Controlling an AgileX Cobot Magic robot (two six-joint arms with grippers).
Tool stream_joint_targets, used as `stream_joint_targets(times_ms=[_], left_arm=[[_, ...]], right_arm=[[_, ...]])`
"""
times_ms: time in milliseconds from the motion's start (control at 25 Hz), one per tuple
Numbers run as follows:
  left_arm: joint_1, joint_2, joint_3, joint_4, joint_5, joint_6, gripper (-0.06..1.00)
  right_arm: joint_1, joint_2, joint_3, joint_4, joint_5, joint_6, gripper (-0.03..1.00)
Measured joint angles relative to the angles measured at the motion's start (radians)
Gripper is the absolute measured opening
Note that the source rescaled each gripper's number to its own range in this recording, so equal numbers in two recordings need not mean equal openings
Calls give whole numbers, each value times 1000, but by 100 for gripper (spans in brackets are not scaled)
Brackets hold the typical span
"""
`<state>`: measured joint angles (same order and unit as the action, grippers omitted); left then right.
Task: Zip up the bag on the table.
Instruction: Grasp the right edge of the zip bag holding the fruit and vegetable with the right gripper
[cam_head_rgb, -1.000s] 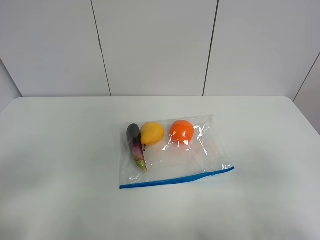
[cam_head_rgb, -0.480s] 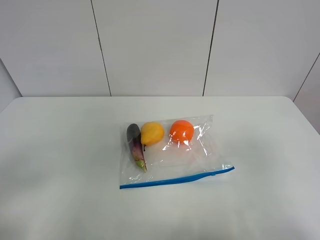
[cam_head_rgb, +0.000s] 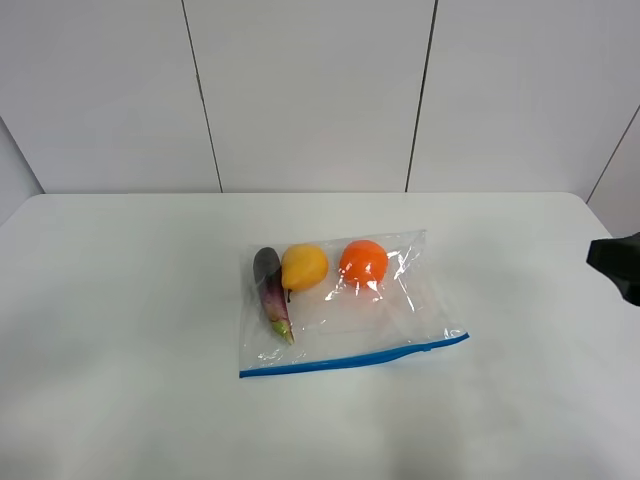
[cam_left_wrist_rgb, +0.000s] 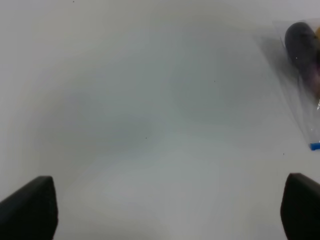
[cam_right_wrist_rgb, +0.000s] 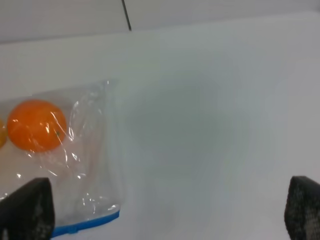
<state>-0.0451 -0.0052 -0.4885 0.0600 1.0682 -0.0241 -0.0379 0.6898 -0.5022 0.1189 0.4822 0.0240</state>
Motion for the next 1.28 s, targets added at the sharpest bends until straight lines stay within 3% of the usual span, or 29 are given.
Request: stream_joint_targets(times_ms=[840, 1080, 1280], left_arm=[[0, 0, 0, 0, 0, 0, 100], [0, 0, 0, 0, 0, 0, 100], [0, 0, 0, 0, 0, 0, 100]], right_arm=[[0, 570, -100, 129, -93, -10, 100], [6, 735, -102, 220, -160, -84, 100], [60, 888, -128, 319, -181, -187, 100]])
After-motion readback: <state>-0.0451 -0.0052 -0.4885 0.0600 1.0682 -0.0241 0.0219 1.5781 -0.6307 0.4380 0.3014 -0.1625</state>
